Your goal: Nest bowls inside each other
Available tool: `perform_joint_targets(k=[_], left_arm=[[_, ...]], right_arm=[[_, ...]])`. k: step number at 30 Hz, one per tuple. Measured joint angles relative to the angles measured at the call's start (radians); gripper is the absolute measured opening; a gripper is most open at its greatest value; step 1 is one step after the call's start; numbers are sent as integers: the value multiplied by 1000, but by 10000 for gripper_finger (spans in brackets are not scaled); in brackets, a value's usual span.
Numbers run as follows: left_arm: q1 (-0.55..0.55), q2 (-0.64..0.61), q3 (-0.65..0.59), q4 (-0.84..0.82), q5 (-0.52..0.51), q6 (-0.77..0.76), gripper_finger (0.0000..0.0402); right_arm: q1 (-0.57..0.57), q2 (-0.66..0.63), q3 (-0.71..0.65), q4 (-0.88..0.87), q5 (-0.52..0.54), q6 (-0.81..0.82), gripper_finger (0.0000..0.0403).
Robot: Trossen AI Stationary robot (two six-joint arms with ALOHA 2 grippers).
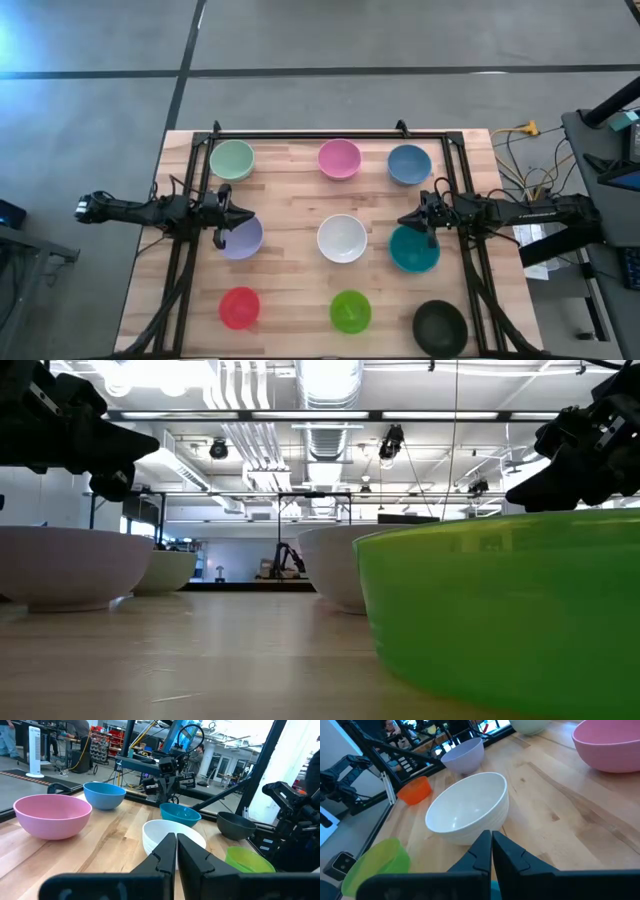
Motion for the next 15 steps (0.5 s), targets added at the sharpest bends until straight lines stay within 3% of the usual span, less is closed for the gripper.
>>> perform_joint_targets(k=[8,15], left_arm=[[0,0,0,0,0,0,0],[0,0,0,0,0,0,0]], right_arm=[[0,0,0,0,3,-2,9],[-1,23,0,20,152,-12,9]])
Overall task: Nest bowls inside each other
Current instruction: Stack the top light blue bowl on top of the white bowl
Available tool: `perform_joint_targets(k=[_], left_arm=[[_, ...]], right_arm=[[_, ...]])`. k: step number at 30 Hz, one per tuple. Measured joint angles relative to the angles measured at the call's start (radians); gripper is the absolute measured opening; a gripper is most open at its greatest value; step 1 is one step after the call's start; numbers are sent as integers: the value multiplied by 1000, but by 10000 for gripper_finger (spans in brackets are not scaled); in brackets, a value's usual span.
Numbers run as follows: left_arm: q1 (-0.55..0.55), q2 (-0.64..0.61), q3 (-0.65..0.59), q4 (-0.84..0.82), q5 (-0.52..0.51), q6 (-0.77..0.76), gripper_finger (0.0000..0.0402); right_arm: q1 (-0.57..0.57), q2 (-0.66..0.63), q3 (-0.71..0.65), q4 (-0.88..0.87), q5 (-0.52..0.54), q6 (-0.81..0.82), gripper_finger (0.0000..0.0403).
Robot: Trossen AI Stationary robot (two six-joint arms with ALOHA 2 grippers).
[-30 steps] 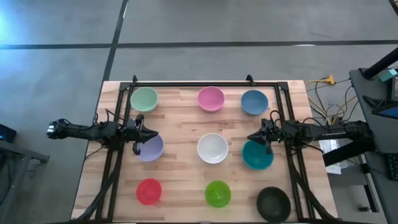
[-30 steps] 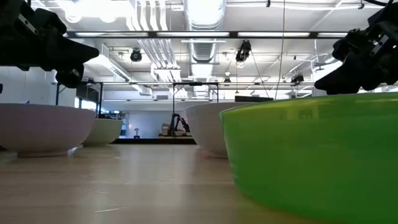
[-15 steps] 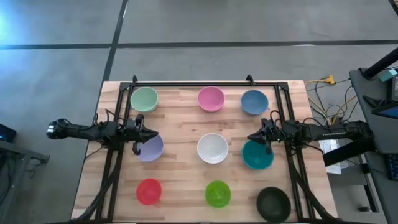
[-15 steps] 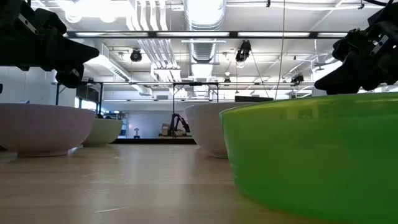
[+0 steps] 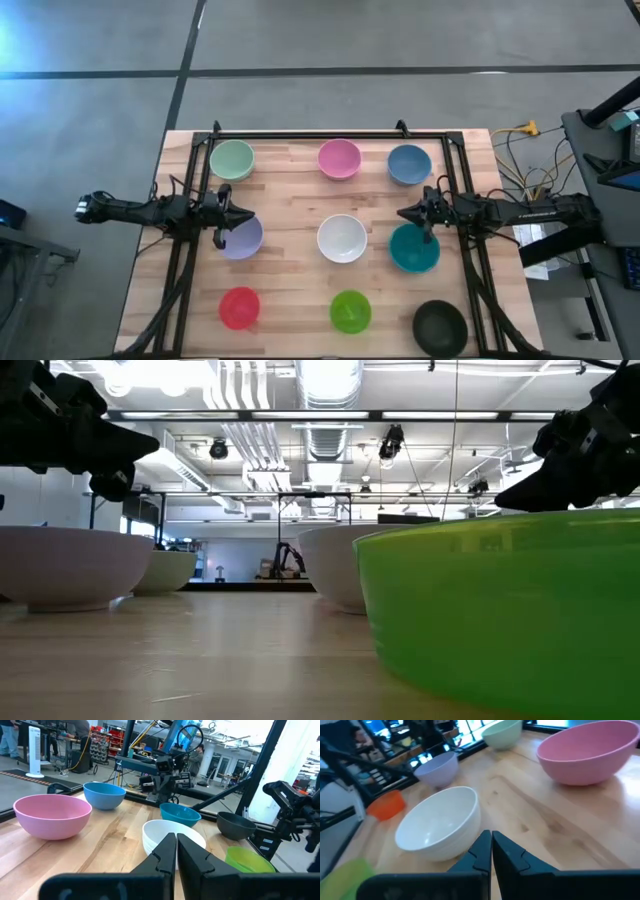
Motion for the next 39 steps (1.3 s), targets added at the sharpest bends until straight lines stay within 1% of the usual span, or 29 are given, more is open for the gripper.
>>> perform_joint_targets(k=[8,9,10,12,13,14,15,18,19,20,22,28,29,31,32,34,39], left_arm=[[0,0,0,0,0,0,0],[0,0,0,0,0,0,0],[0,0,0,0,0,0,0],[0,0,0,0,0,0,0],[0,0,0,0,0,0,0],[0,0,0,0,0,0,0],[0,0,0,0,0,0,0],[0,2,0,0,0,0,0],[0,3,0,0,0,0,0],[0,3,0,-1,0,0,0],[0,3,0,1,0,0,0],[0,5,0,0,0,0,0],[0,5,0,0,0,0,0],[0,5,0,0,0,0,0],[0,5,0,0,0,0,0],[0,4,0,0,0,0,0],[0,4,0,0,0,0,0]], right_arm=[[0,38,0,17,16,24,9],[0,42,0,33,15,71,9],[0,43,0,64,14,171,9],[-5,44,0,182,22,439,9],[-12,43,0,249,31,538,9],[-19,42,1,301,31,533,9],[-27,41,1,349,17,471,9],[-39,32,1,511,-104,268,9],[-39,30,2,554,-128,229,9],[-39,33,4,571,-136,214,9],[-39,35,0,550,-138,214,9],[-39,67,0,554,-129,289,9],[-39,73,0,556,-127,330,9],[-39,79,0,555,-127,468,9],[-39,83,0,555,-123,505,9],[-39,99,0,557,-84,533,9],[-39,122,0,575,73,588,9]])
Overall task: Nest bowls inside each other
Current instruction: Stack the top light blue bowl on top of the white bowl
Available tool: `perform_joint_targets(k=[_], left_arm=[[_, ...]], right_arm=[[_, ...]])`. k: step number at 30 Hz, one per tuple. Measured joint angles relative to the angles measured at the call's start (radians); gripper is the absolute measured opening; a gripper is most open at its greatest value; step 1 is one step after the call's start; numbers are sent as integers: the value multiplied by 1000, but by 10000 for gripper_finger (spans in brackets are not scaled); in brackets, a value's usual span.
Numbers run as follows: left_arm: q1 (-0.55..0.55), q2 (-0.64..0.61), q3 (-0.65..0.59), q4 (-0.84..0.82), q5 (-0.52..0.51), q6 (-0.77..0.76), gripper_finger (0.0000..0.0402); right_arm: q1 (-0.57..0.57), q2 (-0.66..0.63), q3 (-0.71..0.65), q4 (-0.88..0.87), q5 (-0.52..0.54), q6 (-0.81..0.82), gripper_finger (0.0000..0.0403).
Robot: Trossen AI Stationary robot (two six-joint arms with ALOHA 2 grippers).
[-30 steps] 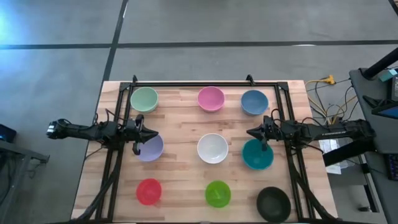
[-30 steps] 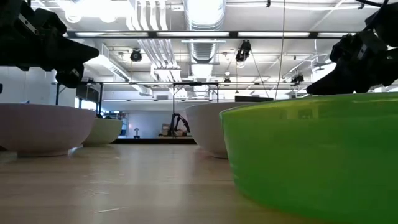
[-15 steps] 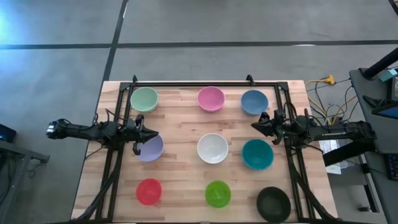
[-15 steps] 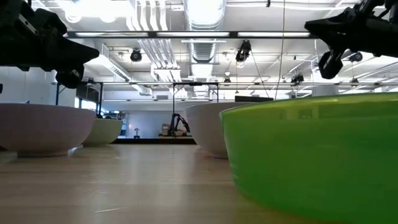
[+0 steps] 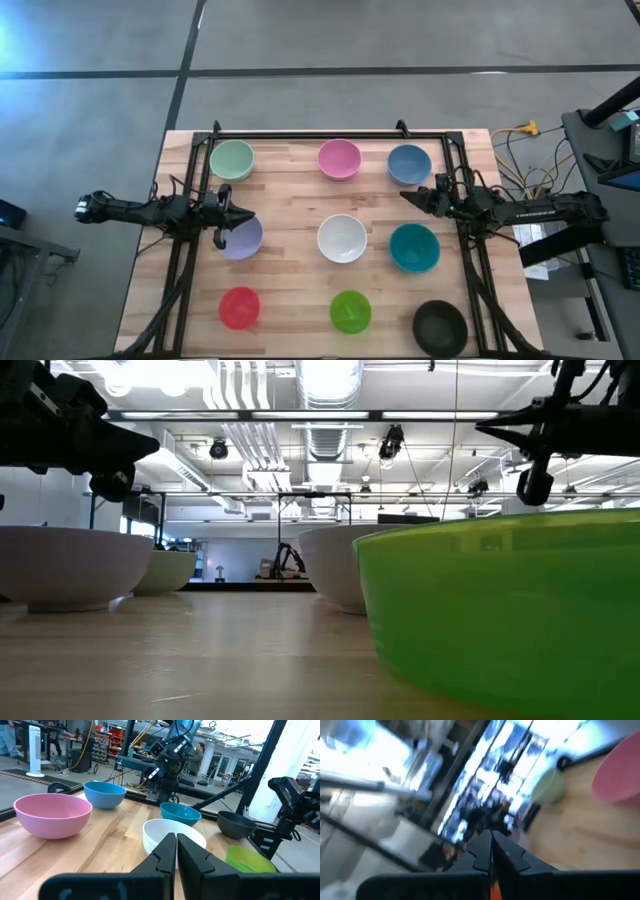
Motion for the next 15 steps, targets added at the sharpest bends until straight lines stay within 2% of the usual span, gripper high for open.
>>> perform_joint_targets(k=[3,9,12,15], left_arm=[[0,0,0,-1,0,0,0],[0,1,0,32,-1,-3,0],[1,14,0,196,-2,-150,0],[1,32,1,489,-30,-304,0]], right_arm=[[-1,-4,0,38,121,43,9],[0,-2,0,137,169,157,9],[2,-1,0,206,143,131,9],[2,1,0,285,144,56,9]])
